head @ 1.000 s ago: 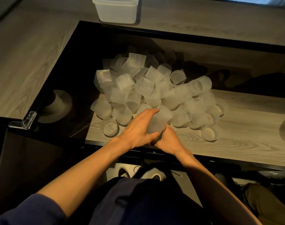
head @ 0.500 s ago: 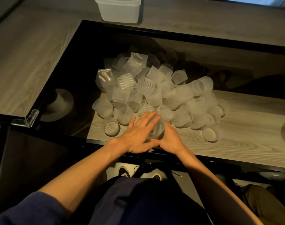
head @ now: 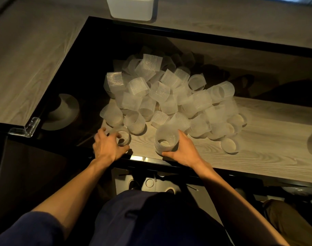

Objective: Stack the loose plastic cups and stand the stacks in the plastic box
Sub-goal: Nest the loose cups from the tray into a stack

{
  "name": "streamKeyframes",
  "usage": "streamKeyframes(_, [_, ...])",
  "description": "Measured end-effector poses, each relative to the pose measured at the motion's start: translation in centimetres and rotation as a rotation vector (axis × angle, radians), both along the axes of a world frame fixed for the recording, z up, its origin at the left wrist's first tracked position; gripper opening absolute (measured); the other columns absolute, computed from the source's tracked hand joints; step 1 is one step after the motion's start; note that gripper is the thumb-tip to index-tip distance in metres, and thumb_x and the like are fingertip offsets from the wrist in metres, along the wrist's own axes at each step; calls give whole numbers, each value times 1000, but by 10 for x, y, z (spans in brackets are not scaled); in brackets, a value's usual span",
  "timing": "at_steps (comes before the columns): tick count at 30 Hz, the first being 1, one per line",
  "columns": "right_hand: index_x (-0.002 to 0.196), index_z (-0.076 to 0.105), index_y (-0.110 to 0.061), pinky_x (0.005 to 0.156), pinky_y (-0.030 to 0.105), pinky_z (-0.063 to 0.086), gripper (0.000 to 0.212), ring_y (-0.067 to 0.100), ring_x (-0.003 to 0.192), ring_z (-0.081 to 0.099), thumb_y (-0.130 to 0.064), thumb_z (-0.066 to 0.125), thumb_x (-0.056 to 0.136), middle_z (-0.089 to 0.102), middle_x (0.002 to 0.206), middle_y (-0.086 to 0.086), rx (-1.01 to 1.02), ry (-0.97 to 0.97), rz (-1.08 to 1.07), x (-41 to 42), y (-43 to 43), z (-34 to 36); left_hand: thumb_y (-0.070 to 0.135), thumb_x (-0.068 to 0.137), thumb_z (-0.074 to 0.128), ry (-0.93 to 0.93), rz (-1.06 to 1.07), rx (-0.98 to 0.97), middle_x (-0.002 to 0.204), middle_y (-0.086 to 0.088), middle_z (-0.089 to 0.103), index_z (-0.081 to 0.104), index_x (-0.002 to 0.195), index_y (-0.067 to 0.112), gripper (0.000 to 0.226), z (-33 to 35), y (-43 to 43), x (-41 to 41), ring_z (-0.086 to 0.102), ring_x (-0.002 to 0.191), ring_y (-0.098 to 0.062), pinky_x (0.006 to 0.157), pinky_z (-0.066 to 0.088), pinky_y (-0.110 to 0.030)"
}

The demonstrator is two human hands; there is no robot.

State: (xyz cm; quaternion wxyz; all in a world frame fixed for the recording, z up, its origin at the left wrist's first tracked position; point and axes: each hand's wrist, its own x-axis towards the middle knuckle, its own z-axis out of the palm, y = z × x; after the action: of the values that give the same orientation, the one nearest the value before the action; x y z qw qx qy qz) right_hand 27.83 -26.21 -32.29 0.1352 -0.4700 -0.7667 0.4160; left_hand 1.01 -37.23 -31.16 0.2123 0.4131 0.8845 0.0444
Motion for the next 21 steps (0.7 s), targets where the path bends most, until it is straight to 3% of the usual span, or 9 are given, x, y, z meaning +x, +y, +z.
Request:
streamKeyframes(2, [138, 51, -22, 98, 24, 44, 88, 6, 118, 53, -41, 95, 63, 56, 131, -8, 2, -5, 1, -1, 0, 0, 50, 83, 77, -13, 6, -31, 157, -15, 29, 70, 115, 26, 40, -5, 2, -1, 30, 144, -39, 111, 38, -53])
streamKeyframes(5, [137, 51, -23, 96, 21, 42, 87, 5, 117, 52, -41, 95, 64, 56, 131, -9, 1, -1, 2, -1, 0, 0, 38, 90, 68, -56, 57, 126, 144, -13, 46, 72, 100, 22, 20, -9, 3, 0, 44, 133, -36, 105, 42, -49])
streamKeyframes(12, [136, 51, -26, 94, 18, 43, 86, 3, 116, 53, -42, 95, 64, 56, 129, -10, -10, 8, 3, -1, -1, -2, 30, 84, 67, -24, 226, 632, 134, -12, 48, 60, 86, 13, 18, 10, -8, 14, 50, 121, -30, 94, 37, -34])
streamKeyframes(15, [137, 50, -26, 90, 10, 38, 86, 1, 116, 51, -41, 95, 65, 55, 131, -12, -18, 9, 3, 0, -1, -2, 31, 79, 58, -85, 238, 919, 126, -12, 51, 53, 85, 12, 20, 36, 6, 21, 49, 117, -17, 93, 41, -31])
streamKeyframes(18, [139, 49, -26, 92, 13, 39, 89, 1, 117, 51, -40, 95, 65, 54, 132, -12, -30, 9, 2, 0, 0, -2, 23, 78, 57, -142, 17, 1076, 123, -13, 54, 53, 85, 8, 17, 61, 26, 37, 49, 119, -18, 98, 40, -28])
streamKeyframes(21, [138, 50, -28, 96, 22, 46, 87, 0, 117, 51, -44, 94, 64, 55, 130, -12, -16, 16, 6, -2, 0, -3, 19, 76, 62, -204, -334, 1081, 121, -15, 63, 57, 78, 6, 14, 72, 37, 65, 57, 120, -24, 99, 45, -35])
